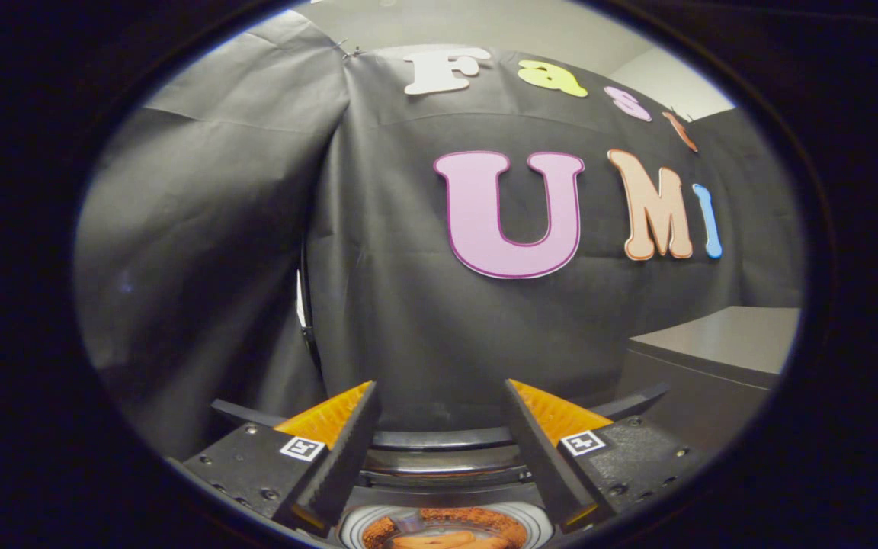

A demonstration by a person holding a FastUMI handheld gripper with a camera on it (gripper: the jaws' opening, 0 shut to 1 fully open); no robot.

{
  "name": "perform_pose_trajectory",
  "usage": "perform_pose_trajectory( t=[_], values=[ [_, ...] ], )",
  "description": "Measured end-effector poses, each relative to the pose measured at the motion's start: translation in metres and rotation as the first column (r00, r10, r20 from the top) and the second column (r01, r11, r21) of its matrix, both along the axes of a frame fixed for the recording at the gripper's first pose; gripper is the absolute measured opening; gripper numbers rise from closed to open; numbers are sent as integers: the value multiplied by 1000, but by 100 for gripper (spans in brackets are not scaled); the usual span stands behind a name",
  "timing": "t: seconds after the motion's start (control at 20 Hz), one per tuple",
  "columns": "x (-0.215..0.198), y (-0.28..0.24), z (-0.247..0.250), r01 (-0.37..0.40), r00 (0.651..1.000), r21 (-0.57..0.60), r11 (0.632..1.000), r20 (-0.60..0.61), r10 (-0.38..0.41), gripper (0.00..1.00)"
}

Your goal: Put the clothes into the washing machine and then close the washing machine lid.

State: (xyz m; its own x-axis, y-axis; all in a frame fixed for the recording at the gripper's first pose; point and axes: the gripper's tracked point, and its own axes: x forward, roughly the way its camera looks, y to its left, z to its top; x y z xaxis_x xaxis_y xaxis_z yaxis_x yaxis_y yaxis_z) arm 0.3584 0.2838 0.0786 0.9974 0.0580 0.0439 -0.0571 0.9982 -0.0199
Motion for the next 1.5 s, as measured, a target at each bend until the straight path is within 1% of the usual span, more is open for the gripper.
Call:
perform_pose_trajectory(
  t=[0.4,0.65,0.75,0.8,0.85,1.0,1.1,1.2,1.5],
  values=[
    [-17,2,-5,-35,999,-6,999,33,35,97],
    [-38,-2,-25,-54,997,-15,998,61,55,97],
    [-48,-11,-57,-24,1000,-58,998,12,25,97],
    [-56,-12,-71,-28,1000,-80,996,2,28,97],
    [-60,-11,-81,-46,999,-92,995,5,47,97],
    [-73,-18,-112,-55,998,-80,995,-48,51,97],
    [-78,-21,-121,-54,996,-46,998,-67,51,97],
    [-85,-26,-125,-43,996,-34,998,-77,40,97],
    [-105,-34,-130,-43,996,-52,998,-79,38,97]
  ],
)
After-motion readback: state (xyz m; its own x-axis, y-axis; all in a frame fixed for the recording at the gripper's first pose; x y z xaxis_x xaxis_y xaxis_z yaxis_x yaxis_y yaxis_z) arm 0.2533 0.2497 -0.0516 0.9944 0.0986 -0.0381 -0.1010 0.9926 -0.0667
